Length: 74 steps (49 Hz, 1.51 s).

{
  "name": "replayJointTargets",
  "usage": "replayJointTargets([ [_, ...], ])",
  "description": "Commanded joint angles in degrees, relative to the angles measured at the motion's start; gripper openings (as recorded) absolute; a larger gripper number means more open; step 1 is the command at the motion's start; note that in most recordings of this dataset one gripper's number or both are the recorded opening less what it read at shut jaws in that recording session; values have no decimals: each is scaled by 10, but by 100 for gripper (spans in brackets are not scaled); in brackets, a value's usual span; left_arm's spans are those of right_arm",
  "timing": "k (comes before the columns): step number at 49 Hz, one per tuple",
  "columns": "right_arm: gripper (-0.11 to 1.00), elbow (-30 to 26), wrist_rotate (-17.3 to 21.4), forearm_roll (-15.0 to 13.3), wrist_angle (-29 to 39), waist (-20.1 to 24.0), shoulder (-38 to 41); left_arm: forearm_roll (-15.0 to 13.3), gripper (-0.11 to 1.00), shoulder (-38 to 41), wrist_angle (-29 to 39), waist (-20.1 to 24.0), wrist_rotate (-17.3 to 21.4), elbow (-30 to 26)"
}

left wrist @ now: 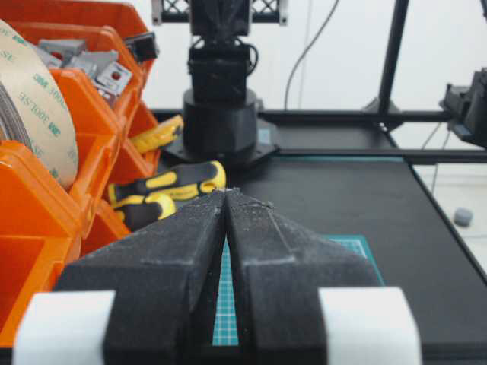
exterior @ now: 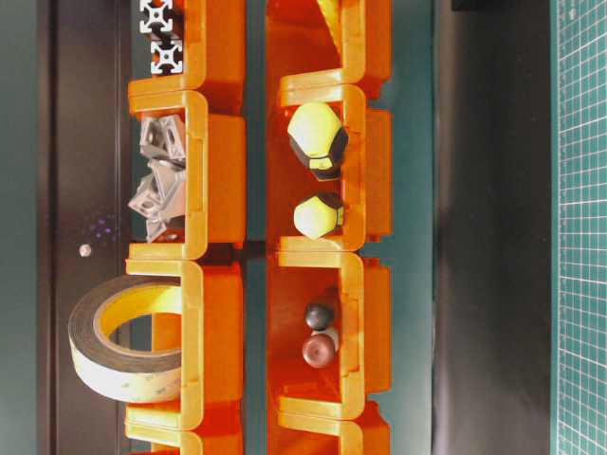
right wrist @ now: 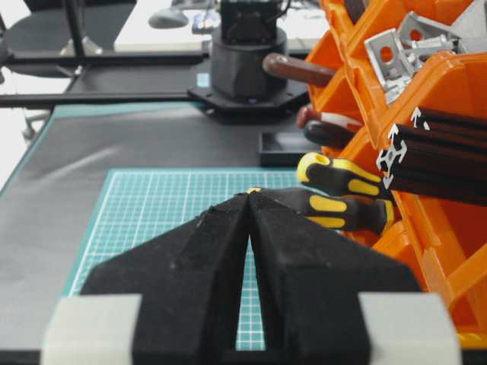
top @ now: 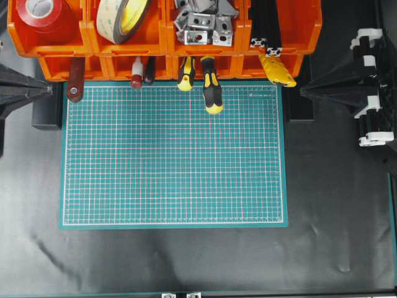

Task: Pick corner brachets from container rack with right arm.
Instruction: 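Move the right gripper up toward the bracket bin in the orange rack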

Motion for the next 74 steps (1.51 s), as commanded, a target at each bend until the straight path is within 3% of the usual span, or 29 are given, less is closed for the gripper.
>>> replayJointTargets([
  [1, 1, -12, 3, 4, -3, -5, 4, 20, 6, 9, 7, -6, -9, -35],
  [5, 0, -32, 11, 10, 29, -5, 1, 20, 0, 19, 48, -11, -17, -67],
  [20, 0, -199, 69, 10, 347, -20, 17, 21, 0, 33, 213, -13, -19, -134],
  [36, 0, -468, 63, 1, 675, -72, 147, 21, 0, 35, 265, -19, -19, -150],
  [43, 0, -559, 55, -15, 779, -93, 222, 20, 0, 42, 279, -24, -19, -161],
  [47, 0, -598, 25, -21, 804, -101, 259, 20, 0, 50, 281, -26, -19, -167],
  [60, 0, -682, -133, -25, 801, -116, 353, 21, 0, 65, 291, -30, -20, -178],
  [74, 3, -728, -153, -25, 799, -137, 430, 20, 0, 65, 291, -30, -20, -187],
])
